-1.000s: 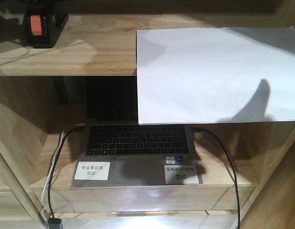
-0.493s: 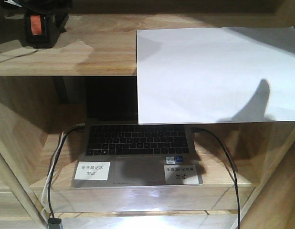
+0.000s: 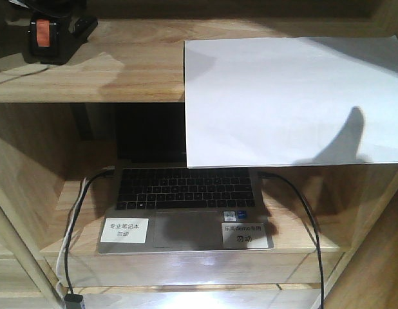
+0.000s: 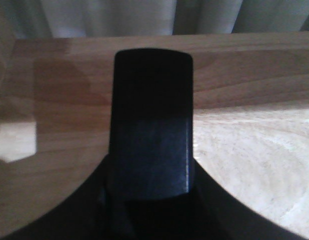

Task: Grab stapler and paper to desk for stapling

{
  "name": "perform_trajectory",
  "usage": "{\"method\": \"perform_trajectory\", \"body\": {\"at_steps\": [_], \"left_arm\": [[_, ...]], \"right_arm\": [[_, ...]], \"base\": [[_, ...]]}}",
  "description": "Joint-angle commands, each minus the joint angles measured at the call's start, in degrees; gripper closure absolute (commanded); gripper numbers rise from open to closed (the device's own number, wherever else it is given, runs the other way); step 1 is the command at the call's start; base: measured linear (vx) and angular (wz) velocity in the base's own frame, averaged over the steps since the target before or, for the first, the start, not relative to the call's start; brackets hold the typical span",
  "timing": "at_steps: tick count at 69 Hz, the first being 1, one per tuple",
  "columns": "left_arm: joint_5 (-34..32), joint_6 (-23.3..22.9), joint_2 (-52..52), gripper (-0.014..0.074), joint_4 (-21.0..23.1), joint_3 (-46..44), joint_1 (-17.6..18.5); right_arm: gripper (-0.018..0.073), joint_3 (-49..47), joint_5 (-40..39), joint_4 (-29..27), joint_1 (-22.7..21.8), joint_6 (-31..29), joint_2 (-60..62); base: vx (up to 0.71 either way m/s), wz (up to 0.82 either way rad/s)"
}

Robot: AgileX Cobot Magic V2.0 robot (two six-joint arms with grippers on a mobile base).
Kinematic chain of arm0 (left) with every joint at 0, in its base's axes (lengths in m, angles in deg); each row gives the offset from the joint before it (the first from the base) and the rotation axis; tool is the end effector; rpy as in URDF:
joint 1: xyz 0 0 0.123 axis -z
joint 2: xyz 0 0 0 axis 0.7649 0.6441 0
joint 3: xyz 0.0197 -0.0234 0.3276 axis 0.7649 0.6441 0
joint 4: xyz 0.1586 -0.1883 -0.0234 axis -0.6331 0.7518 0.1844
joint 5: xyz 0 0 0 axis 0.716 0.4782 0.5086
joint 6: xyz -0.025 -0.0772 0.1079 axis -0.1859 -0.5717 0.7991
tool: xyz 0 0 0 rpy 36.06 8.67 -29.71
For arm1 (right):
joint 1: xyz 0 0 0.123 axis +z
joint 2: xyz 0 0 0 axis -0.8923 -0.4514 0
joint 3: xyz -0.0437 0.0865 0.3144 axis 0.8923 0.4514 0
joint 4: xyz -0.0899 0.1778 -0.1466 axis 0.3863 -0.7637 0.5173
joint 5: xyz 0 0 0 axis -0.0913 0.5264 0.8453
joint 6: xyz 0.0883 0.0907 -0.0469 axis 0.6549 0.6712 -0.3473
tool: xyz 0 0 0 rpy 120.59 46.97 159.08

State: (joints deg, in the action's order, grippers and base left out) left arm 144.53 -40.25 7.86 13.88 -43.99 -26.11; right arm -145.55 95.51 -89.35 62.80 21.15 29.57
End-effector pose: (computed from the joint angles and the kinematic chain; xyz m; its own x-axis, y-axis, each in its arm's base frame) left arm 0.3723 -0.1246 0.4904 -0.5877 -0.0100 -0.8090 0.0461 0.9979 -0.0458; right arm 0.1057 0.0097 0.4658 -0.0908 0.0476 -0.9947 -0.0651 0.9964 0.0536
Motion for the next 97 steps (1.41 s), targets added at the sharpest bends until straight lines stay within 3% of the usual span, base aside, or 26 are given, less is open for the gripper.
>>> {"method": "perform_trajectory", "body": {"at_steps": [1, 19, 36, 49, 65, 75, 83, 97], "left_arm": [[-6.52, 0.99, -4.32, 0.0603, -1.13, -1.62, 0.03], [-11.41, 6.70, -12.18, 0.0603, 0.82, 2.62, 1.79], [-25.49, 13.00, -27.99, 0.0603, 6.87, 21.63, 3.76], [-30.65, 20.88, -40.32, 0.0603, 14.28, 37.19, 4.17], [-30.53, 36.18, -55.01, 0.0603, 28.92, 52.63, 4.17], [-30.33, 42.99, -63.00, 0.0603, 35.82, 58.84, 4.17], [-28.83, 43.88, -68.33, 0.0603, 37.95, 62.67, 4.17], [-22.91, 43.73, -77.04, 0.0603, 37.88, 67.88, 4.17]], "right_arm": [[0.0115, -1.62, -4.08, -0.23, -0.27, -0.15, -0.68], [0.0115, -1.62, -4.08, -0.23, -0.27, -0.15, -0.68], [0.0115, -1.62, -4.08, -0.23, -0.27, -0.15, -0.68], [0.0115, -1.62, -4.08, -0.23, -0.27, -0.15, -0.68], [0.0115, -1.62, -4.08, -0.23, -0.27, -0.15, -0.68], [0.0115, -1.62, -4.08, -0.23, -0.27, -0.15, -0.68], [0.0115, -1.62, -4.08, -0.23, -0.27, -0.15, -0.68], [0.0115, -1.62, -4.08, -0.23, -0.27, -0.15, -0.68]], "base": [[0.00, 0.00], [0.00, 0.00], [0.00, 0.00], [0.00, 0.00], [0.00, 0.00], [0.00, 0.00], [0.00, 0.00], [0.00, 0.00]]}}
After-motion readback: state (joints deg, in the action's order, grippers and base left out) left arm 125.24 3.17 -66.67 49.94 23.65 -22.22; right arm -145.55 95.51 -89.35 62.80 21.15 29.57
